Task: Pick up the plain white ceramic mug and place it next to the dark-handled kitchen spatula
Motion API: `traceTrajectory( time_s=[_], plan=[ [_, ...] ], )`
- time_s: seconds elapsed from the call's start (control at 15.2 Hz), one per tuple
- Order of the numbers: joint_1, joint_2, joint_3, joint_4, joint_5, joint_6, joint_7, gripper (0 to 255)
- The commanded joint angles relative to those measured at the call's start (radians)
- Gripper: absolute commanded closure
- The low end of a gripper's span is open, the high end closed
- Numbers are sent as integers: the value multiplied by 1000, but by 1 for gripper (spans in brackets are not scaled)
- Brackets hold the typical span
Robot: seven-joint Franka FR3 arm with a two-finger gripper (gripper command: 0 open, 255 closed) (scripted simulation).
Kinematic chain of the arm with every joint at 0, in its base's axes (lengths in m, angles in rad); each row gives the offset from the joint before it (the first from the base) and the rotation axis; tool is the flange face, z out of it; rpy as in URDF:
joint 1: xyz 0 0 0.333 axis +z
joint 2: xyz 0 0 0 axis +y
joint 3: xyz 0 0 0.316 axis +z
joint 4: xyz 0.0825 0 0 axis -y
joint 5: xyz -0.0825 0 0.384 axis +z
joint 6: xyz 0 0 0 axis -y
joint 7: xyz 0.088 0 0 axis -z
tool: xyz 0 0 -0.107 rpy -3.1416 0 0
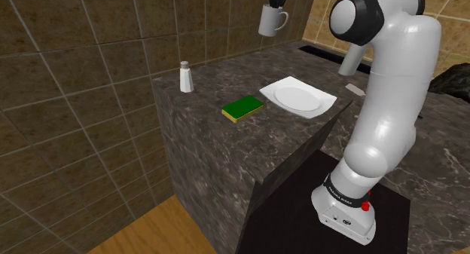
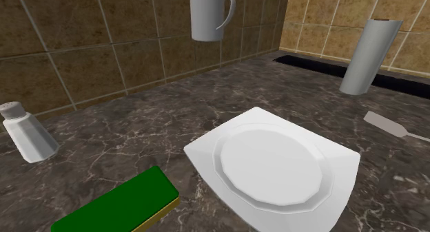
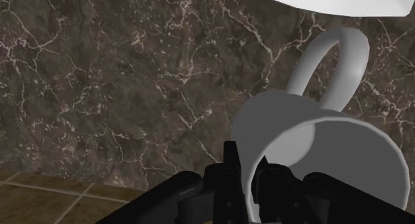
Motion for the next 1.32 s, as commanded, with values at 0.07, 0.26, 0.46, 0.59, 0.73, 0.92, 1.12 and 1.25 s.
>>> traceTrajectory(
  time_s=[0.07,0.26,0.46,0.59,0.73,0.92,1.12,1.25],
  plan=[
    [15,-131,-10,-183,-39,57,-19,255],
    [19,-262,-19,-353,-82,101,-38,255],
    [13,-377,-27,-486,-120,127,-59,255],
    [6,-447,-33,-561,-145,136,-74,255],
    [-4,-513,-40,-627,-169,141,-90,255],
    [-22,-605,-51,-713,-204,142,-118,255],
    [-43,-691,-65,-784,-239,135,-150,255],
    [-59,-744,-76,-825,-262,127,-174,255]
  ],
)
